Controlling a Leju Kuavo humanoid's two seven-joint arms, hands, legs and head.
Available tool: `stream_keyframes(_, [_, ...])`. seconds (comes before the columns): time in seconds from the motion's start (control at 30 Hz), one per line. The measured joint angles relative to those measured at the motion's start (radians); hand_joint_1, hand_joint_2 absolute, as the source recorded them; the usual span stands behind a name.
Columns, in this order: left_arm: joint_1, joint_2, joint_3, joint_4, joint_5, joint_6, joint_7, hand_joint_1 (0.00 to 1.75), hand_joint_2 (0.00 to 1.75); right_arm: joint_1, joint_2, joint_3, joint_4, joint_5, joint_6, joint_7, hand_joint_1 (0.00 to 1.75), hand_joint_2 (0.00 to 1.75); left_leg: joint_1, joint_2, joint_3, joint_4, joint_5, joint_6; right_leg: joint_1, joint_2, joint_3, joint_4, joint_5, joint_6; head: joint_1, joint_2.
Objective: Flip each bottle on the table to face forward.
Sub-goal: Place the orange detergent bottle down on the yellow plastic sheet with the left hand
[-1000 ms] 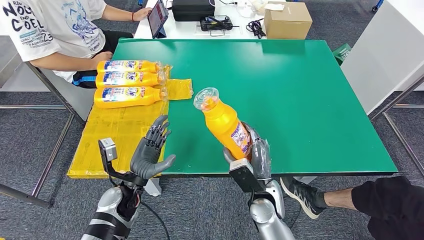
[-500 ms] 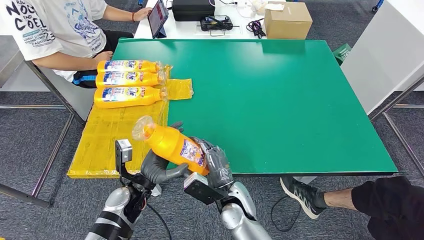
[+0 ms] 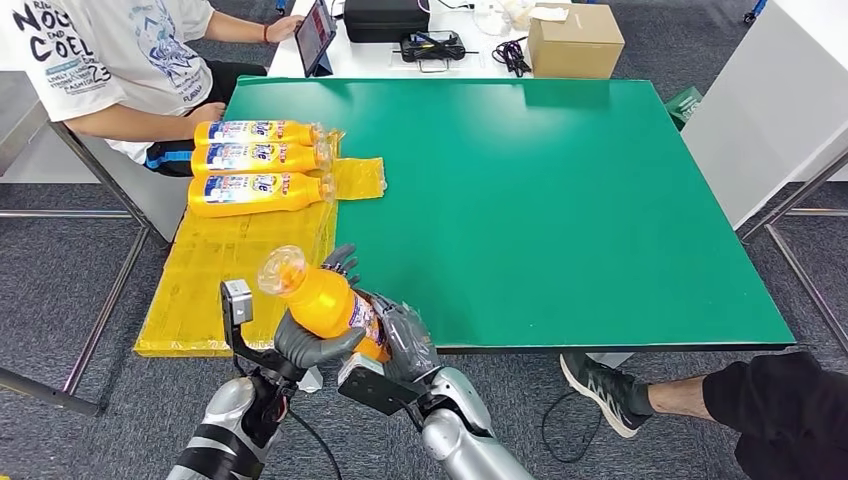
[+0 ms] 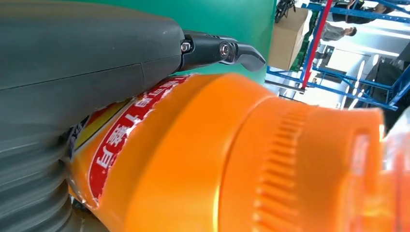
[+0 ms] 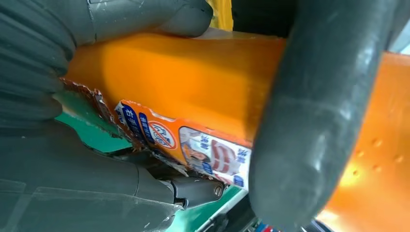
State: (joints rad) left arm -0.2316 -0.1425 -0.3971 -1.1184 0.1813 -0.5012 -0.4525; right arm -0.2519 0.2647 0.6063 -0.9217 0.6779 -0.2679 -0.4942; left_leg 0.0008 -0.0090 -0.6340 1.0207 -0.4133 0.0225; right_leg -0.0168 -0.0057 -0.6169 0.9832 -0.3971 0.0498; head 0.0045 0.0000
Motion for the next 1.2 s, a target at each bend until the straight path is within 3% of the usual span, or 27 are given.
stream_keyframes(0.33, [0.005,0.001,0.034,0.000,0.087,-0.006,0.025,0.00,1.75,-0.030,0.000,0.017,0.069,0.006,0.016,0.034,1.75,1.75,0.000,0.000,0.000,0.000,0.000,0.000,0.000,0.000,0.000,0.000,0.000,0.000,0.000,0.000])
stream_keyframes(0.57, [0.010,-0.002,0.046,0.000,0.065,-0.012,0.022,0.00,1.75,-0.034,0.000,0.018,0.082,0.008,0.023,0.038,1.75,1.75,0.000,0.000,0.000,0.000,0.000,0.000,0.000,0.000,0.000,0.000,0.000,0.000,0.000,0.000])
stream_keyframes(0.7, [0.013,-0.003,0.050,0.000,0.062,-0.014,0.020,1.75,1.75,-0.035,0.001,0.018,0.085,0.008,0.025,0.039,1.75,1.75,0.000,0.000,0.000,0.000,0.000,0.000,0.000,0.000,0.000,0.000,0.000,0.000,0.000,0.000])
stream_keyframes(1.2, [0.016,-0.004,0.052,0.000,0.030,-0.005,0.005,1.75,1.75,-0.032,0.006,0.017,0.086,0.015,0.004,0.055,1.75,1.75,0.000,0.000,0.000,0.000,0.000,0.000,0.000,0.000,0.000,0.000,0.000,0.000,0.000,0.000])
